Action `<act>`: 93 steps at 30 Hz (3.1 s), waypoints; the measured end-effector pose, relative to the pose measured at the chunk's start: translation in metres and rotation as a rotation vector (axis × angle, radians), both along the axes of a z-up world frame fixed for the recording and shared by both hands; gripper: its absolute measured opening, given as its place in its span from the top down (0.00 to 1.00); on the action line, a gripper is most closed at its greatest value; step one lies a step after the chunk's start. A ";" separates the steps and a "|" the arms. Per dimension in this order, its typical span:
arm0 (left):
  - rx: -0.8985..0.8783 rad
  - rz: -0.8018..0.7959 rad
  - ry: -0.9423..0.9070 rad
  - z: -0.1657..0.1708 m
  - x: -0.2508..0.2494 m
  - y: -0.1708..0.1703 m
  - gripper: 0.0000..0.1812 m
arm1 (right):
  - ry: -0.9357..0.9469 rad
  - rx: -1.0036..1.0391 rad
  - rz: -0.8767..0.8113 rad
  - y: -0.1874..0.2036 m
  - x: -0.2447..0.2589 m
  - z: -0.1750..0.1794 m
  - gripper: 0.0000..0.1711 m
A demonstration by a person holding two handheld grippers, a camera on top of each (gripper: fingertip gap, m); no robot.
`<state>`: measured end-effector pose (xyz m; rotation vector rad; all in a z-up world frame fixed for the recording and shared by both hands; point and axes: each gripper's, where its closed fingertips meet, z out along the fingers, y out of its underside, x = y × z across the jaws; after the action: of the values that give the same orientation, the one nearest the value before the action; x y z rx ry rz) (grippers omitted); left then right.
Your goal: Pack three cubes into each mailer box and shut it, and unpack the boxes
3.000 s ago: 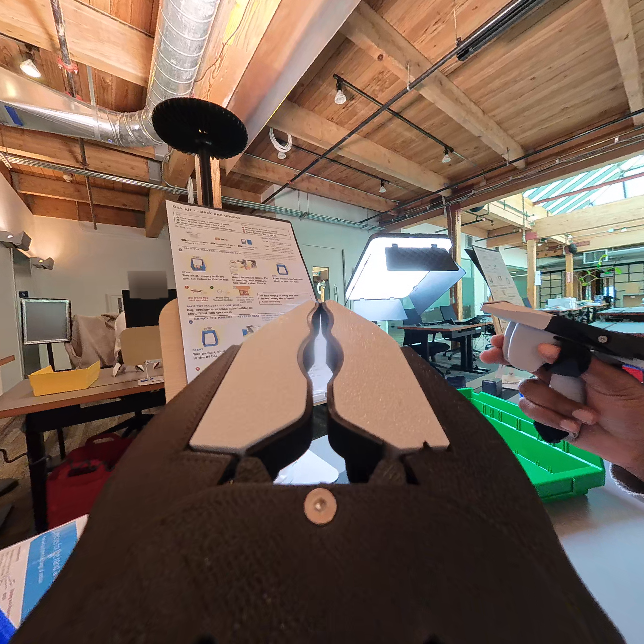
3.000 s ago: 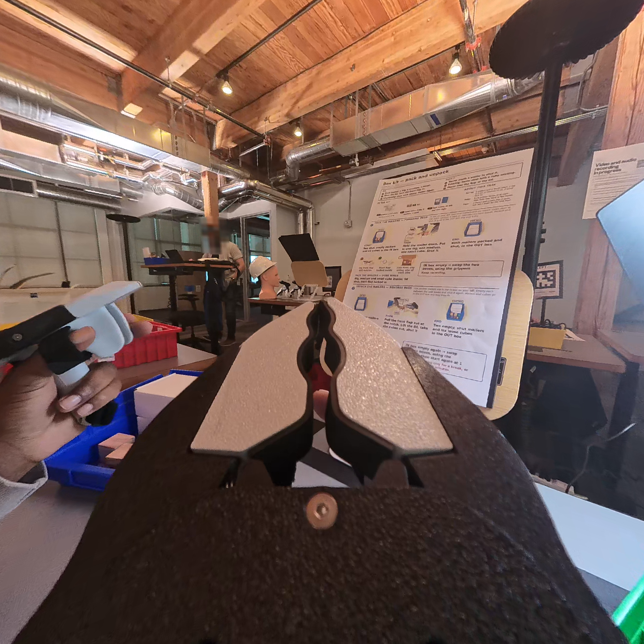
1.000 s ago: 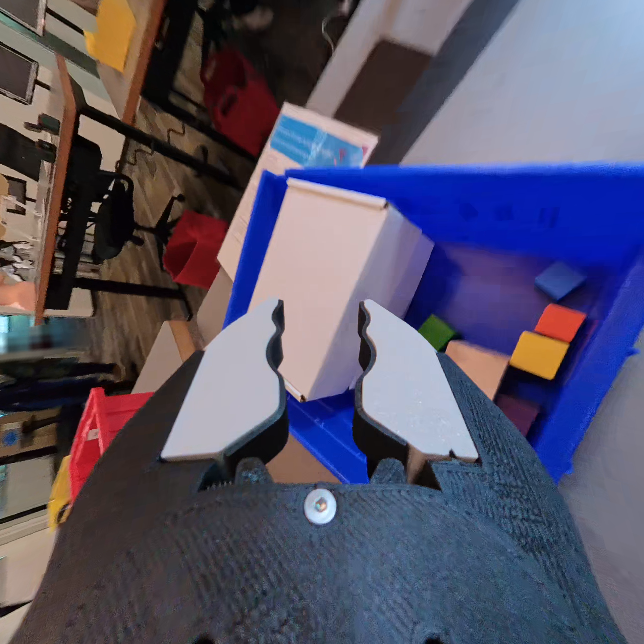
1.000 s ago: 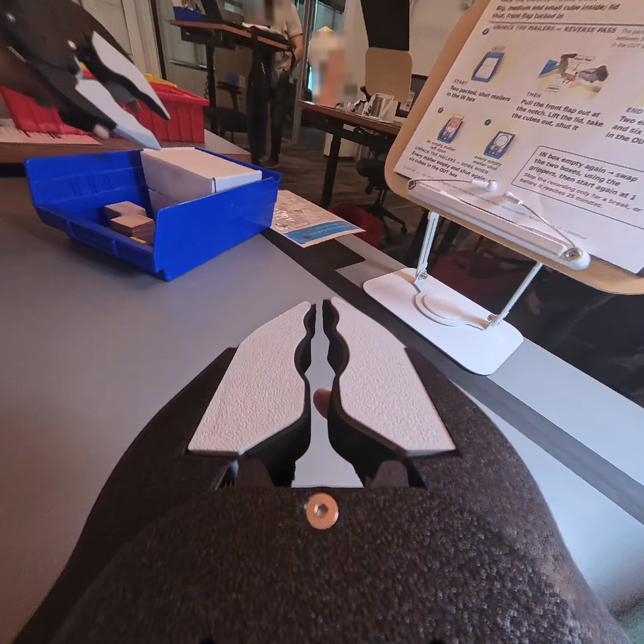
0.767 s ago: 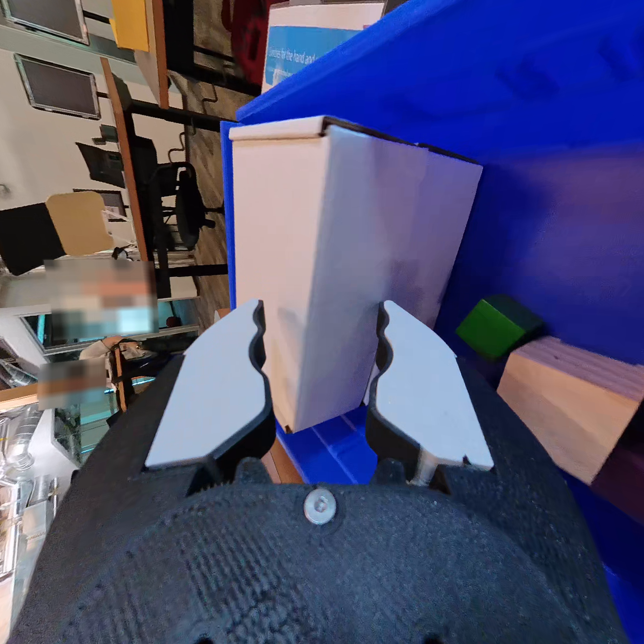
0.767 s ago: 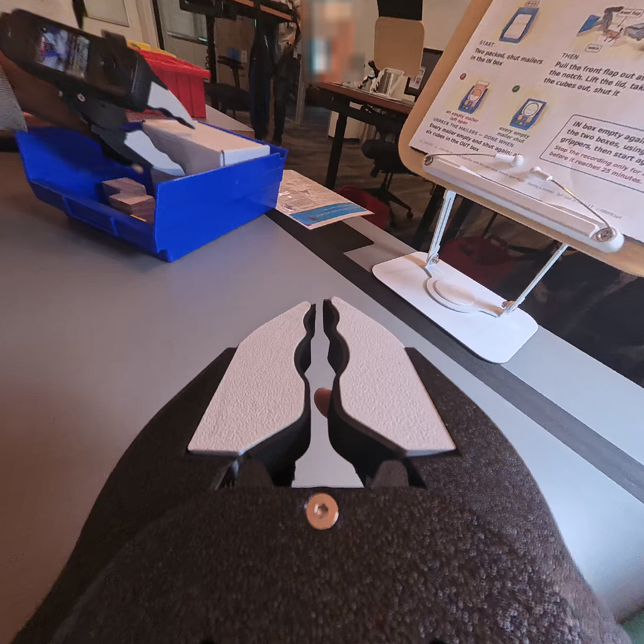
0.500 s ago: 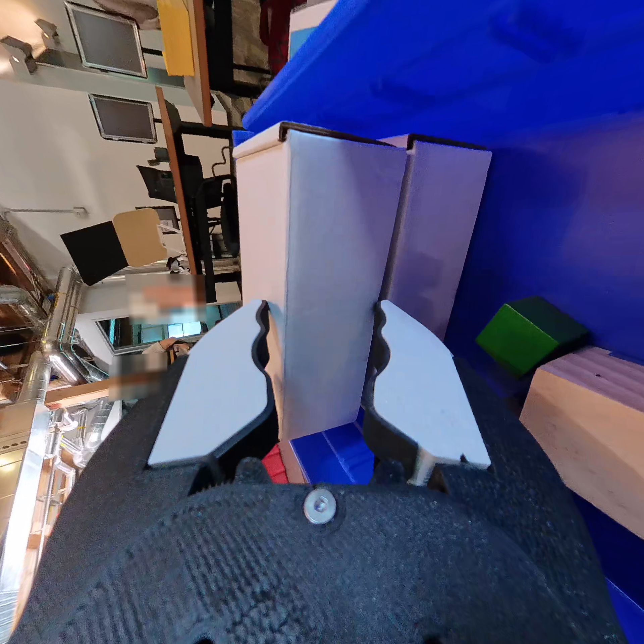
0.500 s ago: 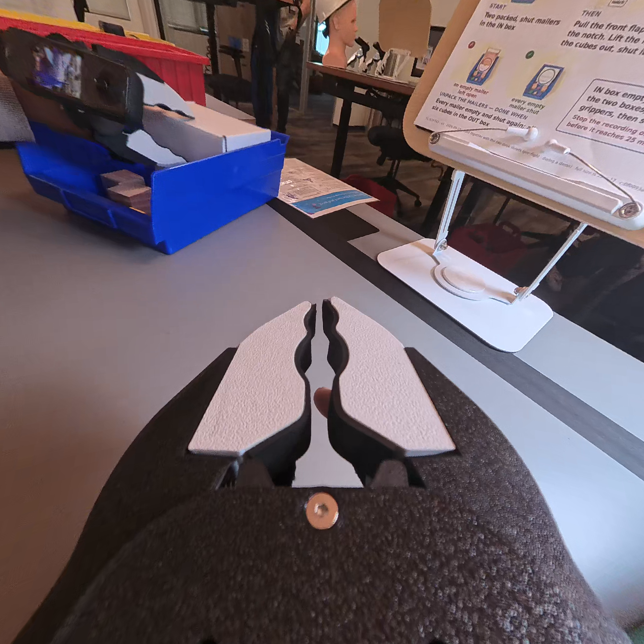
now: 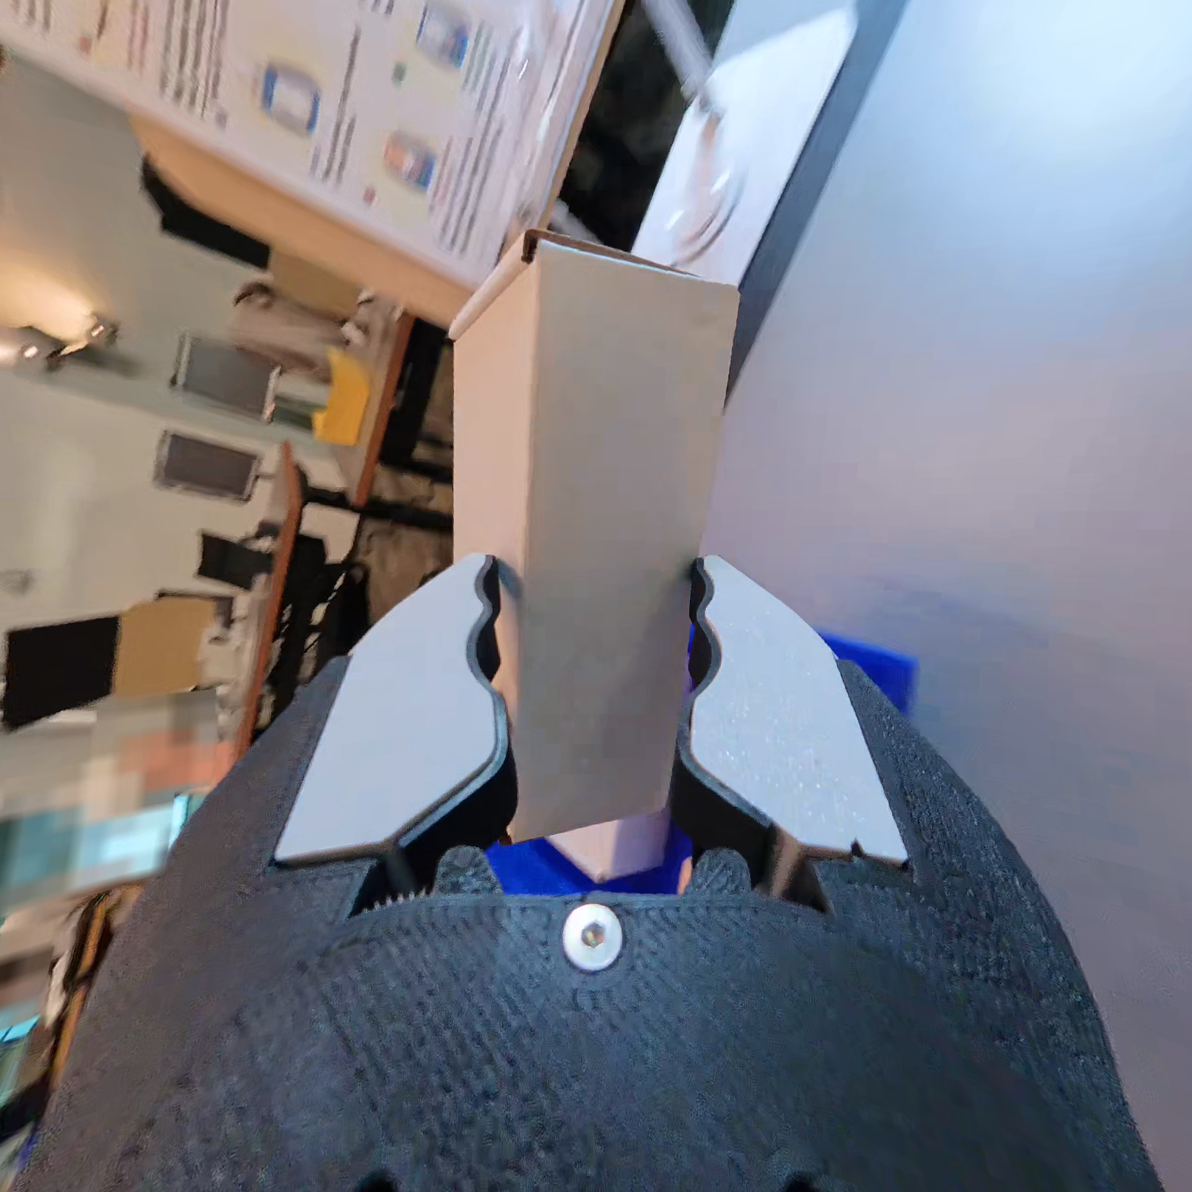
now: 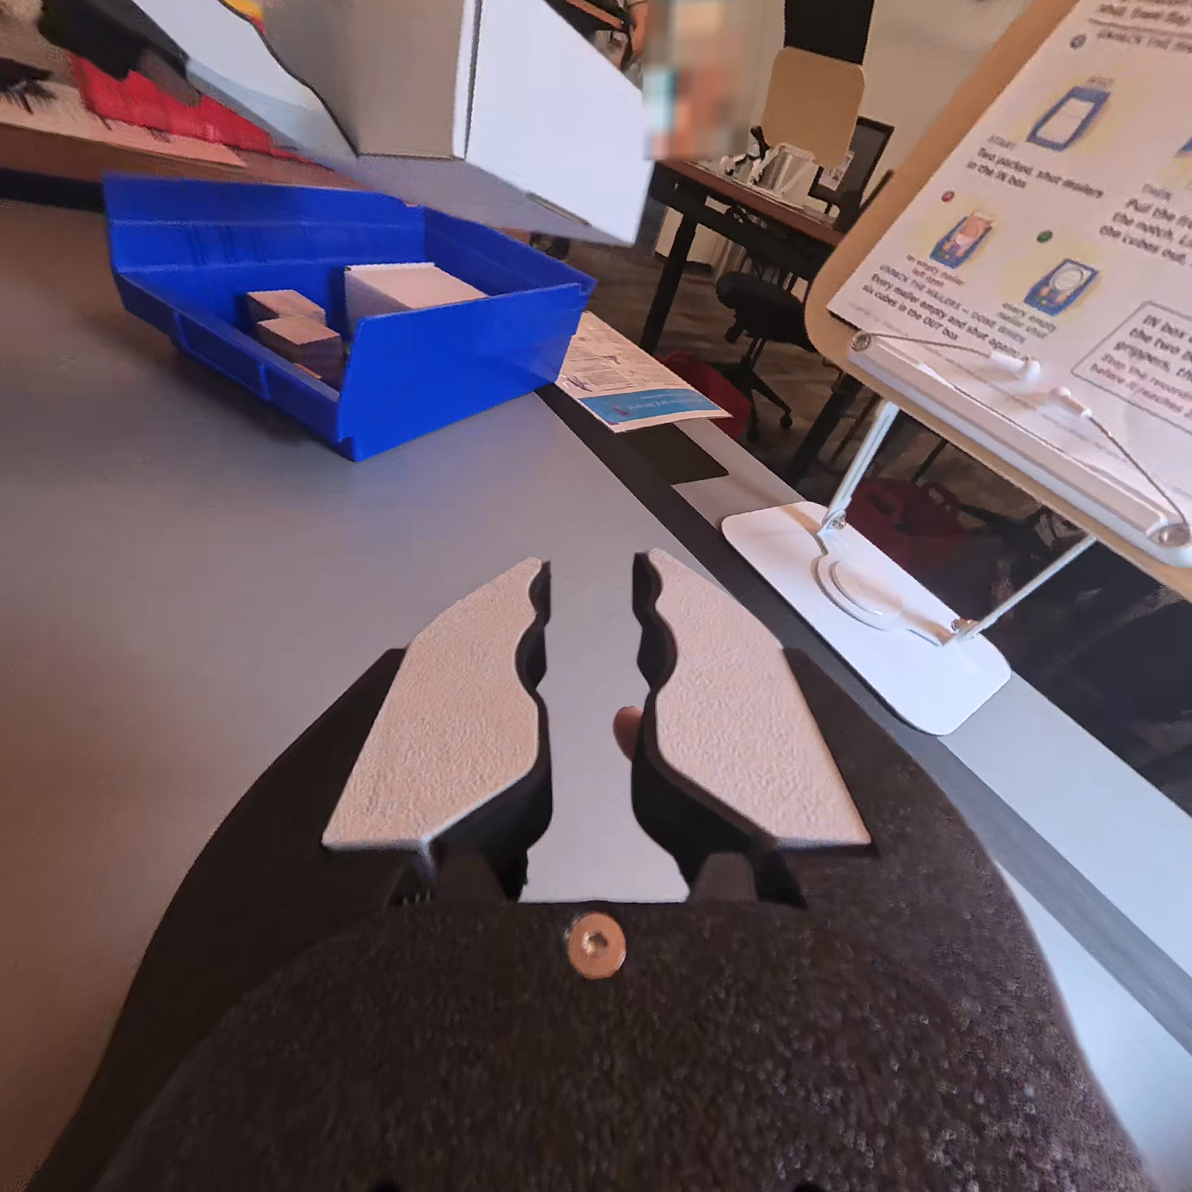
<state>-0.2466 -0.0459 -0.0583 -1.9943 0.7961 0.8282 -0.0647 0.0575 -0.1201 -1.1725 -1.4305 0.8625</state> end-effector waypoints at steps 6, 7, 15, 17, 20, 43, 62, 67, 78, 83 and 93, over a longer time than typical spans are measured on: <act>-0.299 -0.258 -0.143 -0.050 0.116 0.010 0.69 | -0.036 0.243 0.086 -0.023 0.008 0.013 0.66; -0.356 -0.286 -0.152 -0.061 0.128 0.010 0.69 | -0.071 0.315 0.102 -0.027 0.010 0.010 0.62; -0.633 -0.350 -0.212 -0.114 0.161 0.002 0.68 | -0.363 0.558 0.278 -0.059 0.017 -0.050 0.47; -0.625 -0.355 -0.281 -0.112 0.168 0.005 0.68 | -0.360 0.495 0.333 -0.072 0.018 -0.052 0.47; -0.603 -0.396 -0.388 -0.110 0.184 0.011 0.68 | -0.323 0.540 0.300 -0.069 0.016 -0.044 0.51; -0.054 -0.466 -0.146 -0.139 0.191 0.019 0.62 | -0.256 0.737 0.169 -0.033 0.063 -0.070 0.58; -0.165 -0.542 -0.413 -0.116 0.202 0.011 0.64 | -0.383 1.061 0.174 -0.074 0.064 -0.044 0.89; -0.086 -0.557 -0.414 -0.111 0.198 0.005 0.64 | -0.410 1.046 0.192 -0.076 0.061 -0.039 1.00; 0.096 -0.524 -0.364 -0.106 0.180 0.006 0.65 | -0.383 0.861 0.153 -0.071 0.055 -0.025 1.00; 0.034 -0.540 -0.471 -0.106 0.184 0.003 0.65 | -0.350 0.761 0.166 -0.075 0.059 -0.015 1.00; -0.027 -0.547 -0.581 -0.107 0.190 0.002 0.65 | -0.365 0.879 0.156 -0.074 0.063 -0.013 1.00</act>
<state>-0.0570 -0.0441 -0.1656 -1.7643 0.9281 -0.0800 -0.0015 -0.0163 -0.1334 -0.5499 -1.9272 0.0471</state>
